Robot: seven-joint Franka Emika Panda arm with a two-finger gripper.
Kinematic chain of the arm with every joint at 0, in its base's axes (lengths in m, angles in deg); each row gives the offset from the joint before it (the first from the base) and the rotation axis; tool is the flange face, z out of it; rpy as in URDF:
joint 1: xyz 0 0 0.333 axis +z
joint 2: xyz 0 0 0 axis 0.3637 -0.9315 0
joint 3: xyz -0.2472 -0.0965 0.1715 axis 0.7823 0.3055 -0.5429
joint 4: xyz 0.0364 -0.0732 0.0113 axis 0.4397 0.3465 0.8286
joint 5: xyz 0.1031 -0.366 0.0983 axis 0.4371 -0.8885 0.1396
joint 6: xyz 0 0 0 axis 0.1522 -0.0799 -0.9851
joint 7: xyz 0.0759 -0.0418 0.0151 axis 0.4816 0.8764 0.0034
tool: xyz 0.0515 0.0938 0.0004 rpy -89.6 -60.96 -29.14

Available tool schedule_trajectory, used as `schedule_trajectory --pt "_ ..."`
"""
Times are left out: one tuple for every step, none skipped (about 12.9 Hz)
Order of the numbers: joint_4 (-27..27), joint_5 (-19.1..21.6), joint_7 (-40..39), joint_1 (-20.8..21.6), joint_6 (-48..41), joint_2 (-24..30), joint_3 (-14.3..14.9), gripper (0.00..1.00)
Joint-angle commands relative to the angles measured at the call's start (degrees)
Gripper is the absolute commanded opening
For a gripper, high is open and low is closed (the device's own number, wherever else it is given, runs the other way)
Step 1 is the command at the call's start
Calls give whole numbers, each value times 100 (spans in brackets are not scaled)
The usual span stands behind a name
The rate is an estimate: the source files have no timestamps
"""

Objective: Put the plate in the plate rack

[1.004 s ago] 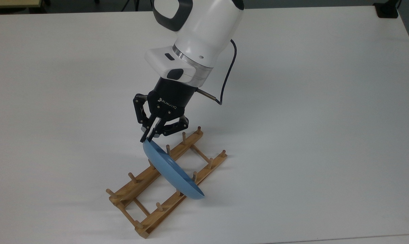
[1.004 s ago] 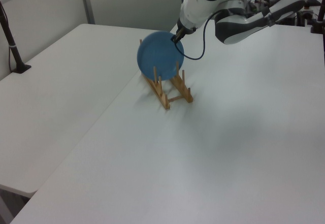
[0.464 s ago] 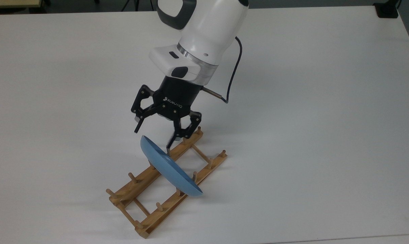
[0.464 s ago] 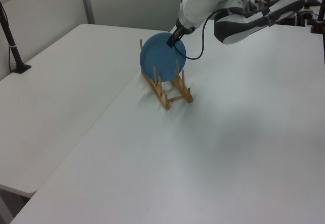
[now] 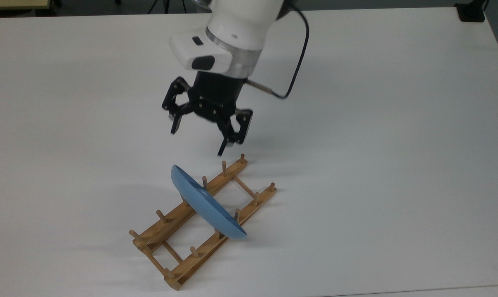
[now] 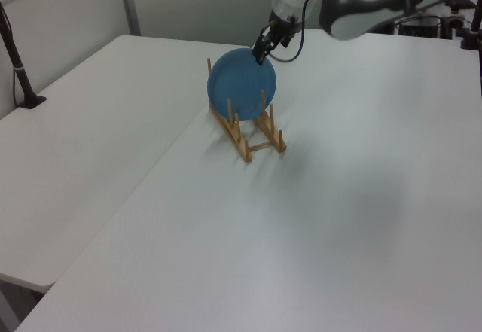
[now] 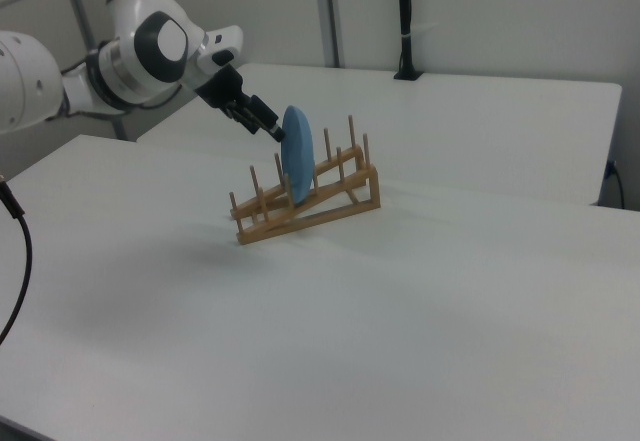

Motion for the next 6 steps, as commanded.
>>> schedule_trajectory --pt "193 1481 -1526 16 -1235 729 35 100" --pt "202 1807 -2018 -11 -1570 878 61 100" --pt "228 2097 -2467 -81 -1869 1028 88 100" --pt "350 2474 -3115 -255 -2324 1299 88 100" --pt "438 2670 -3548 -388 -2625 1476 88 100" --pt "518 2828 -3926 -520 -2880 1643 88 100"
